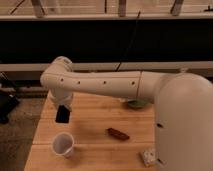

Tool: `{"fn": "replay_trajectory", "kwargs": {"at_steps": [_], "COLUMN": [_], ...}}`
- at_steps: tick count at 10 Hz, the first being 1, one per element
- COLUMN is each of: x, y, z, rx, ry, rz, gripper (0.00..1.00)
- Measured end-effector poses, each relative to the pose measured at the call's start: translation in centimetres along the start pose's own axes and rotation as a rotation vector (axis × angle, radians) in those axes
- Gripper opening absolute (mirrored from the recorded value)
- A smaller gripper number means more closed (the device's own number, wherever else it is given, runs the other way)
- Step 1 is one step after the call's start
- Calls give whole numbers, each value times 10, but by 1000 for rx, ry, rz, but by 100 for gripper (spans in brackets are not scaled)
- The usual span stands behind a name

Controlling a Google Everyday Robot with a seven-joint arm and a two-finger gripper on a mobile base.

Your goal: Place the eraser in the ceramic cup

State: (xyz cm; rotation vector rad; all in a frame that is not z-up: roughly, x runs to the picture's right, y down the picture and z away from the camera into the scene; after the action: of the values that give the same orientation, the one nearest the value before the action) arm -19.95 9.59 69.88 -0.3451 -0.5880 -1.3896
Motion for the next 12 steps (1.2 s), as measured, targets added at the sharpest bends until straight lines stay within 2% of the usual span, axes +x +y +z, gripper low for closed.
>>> {"fn": "replay_trajectory", "kwargs": {"at_steps": [3, 12], "x": [-28, -67], "y": [1, 3], "z": [-6, 6], "rx": [0, 3], "ry": [5, 74], "rz": [-46, -61], "gripper": [0, 0]}}
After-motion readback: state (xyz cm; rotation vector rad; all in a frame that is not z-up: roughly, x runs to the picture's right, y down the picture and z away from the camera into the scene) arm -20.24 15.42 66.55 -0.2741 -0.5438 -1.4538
